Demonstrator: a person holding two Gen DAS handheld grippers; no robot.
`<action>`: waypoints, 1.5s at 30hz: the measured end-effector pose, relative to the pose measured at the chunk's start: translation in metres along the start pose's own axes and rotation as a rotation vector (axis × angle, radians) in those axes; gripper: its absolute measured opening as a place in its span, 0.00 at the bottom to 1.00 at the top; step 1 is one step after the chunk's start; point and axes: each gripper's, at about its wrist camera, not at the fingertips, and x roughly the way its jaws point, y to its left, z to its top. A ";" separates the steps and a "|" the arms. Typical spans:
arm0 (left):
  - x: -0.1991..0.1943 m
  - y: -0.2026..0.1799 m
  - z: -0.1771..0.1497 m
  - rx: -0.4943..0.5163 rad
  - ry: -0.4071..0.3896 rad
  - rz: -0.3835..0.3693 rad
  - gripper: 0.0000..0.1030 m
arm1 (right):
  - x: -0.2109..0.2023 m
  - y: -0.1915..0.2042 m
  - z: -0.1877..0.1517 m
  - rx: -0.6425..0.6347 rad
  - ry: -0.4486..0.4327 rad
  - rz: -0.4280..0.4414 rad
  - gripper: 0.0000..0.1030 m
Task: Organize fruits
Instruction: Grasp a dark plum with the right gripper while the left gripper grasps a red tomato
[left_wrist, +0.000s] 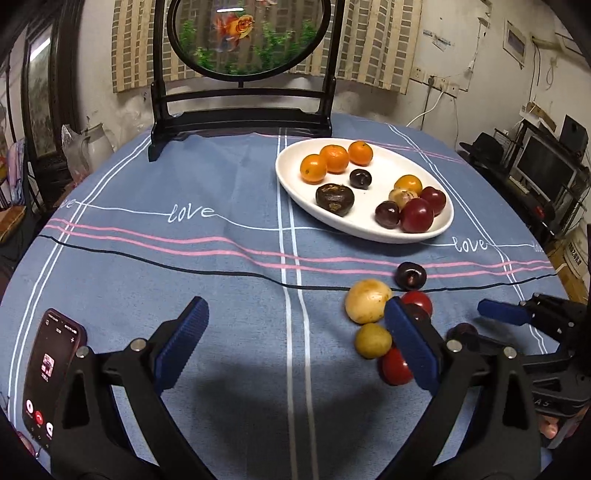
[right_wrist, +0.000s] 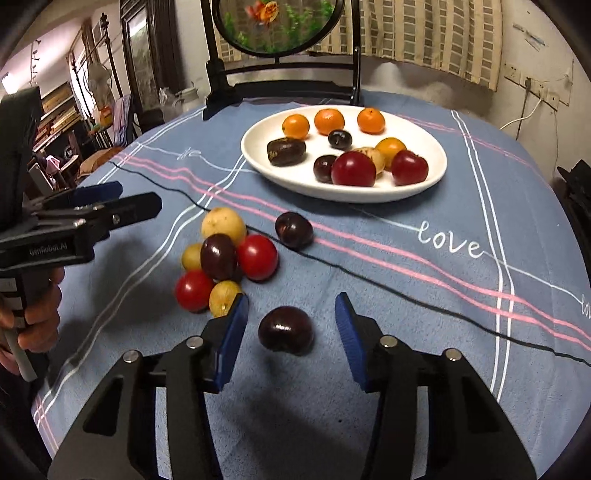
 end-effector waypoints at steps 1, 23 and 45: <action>0.000 0.002 0.000 -0.011 0.002 -0.006 0.95 | 0.001 0.000 0.000 0.000 0.006 0.000 0.45; 0.001 0.005 -0.004 -0.003 0.006 0.020 0.95 | 0.013 0.004 -0.009 -0.012 0.063 -0.017 0.33; 0.006 -0.047 -0.039 0.263 0.132 -0.256 0.46 | 0.000 -0.010 -0.006 0.051 0.017 -0.013 0.33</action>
